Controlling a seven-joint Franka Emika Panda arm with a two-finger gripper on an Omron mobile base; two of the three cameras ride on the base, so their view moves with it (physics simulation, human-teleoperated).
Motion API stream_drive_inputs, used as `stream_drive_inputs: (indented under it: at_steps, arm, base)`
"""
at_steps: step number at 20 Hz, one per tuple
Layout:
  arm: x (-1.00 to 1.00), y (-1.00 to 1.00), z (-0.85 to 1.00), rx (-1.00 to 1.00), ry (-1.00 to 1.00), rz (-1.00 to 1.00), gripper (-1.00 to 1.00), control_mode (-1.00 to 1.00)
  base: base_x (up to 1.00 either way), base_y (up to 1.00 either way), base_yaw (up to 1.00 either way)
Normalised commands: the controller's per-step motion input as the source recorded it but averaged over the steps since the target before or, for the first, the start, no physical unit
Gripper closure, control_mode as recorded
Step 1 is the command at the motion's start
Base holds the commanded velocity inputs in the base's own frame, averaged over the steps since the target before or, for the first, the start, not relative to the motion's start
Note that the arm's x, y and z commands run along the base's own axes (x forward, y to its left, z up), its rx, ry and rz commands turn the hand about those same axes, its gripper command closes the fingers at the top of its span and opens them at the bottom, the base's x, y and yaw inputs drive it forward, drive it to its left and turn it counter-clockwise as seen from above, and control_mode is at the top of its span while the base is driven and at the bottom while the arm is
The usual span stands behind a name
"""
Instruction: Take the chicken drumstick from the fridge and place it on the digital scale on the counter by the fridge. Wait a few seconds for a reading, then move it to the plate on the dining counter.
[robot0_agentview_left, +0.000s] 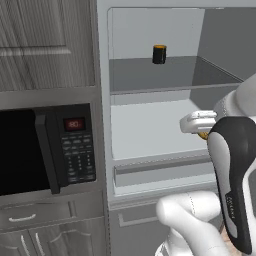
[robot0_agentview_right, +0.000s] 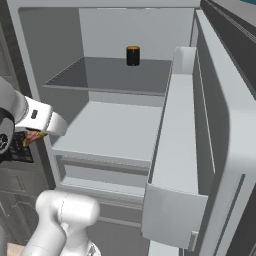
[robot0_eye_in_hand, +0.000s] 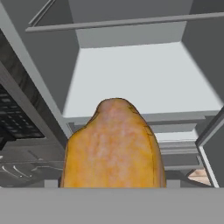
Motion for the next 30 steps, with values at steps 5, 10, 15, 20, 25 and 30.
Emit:
stream_drive_inputs:
  at_steps: [5, 10, 15, 20, 25, 30]
  arm:
    - [0.00, 0.00, 0.00, 0.00, 0.00, 0.00, 1.00, -1.00]
    - [0.00, 0.00, 0.00, 0.00, 0.00, 0.00, 1.00, -1.00]
    - [0.00, 0.00, 0.00, 0.00, 0.00, 0.00, 1.00, 1.00]
    - [0.00, 0.00, 0.00, 0.00, 0.00, 0.00, 1.00, 1.00]
    - [0.00, 0.00, 0.00, 0.00, 0.00, 0.00, 1.00, 1.00]
    - [0.00, 0.00, 0.00, 0.00, 0.00, 0.00, 1.00, 1.00]
  base:
    - [0.00, 0.00, 0.00]
    - [0.00, 0.00, 0.00]
    - [-0.72, 0.44, 0.11]
    - [-0.74, 0.61, 0.27]
    - [-0.25, 0.48, 0.43]
    - [0.02, 0.29, 0.52]
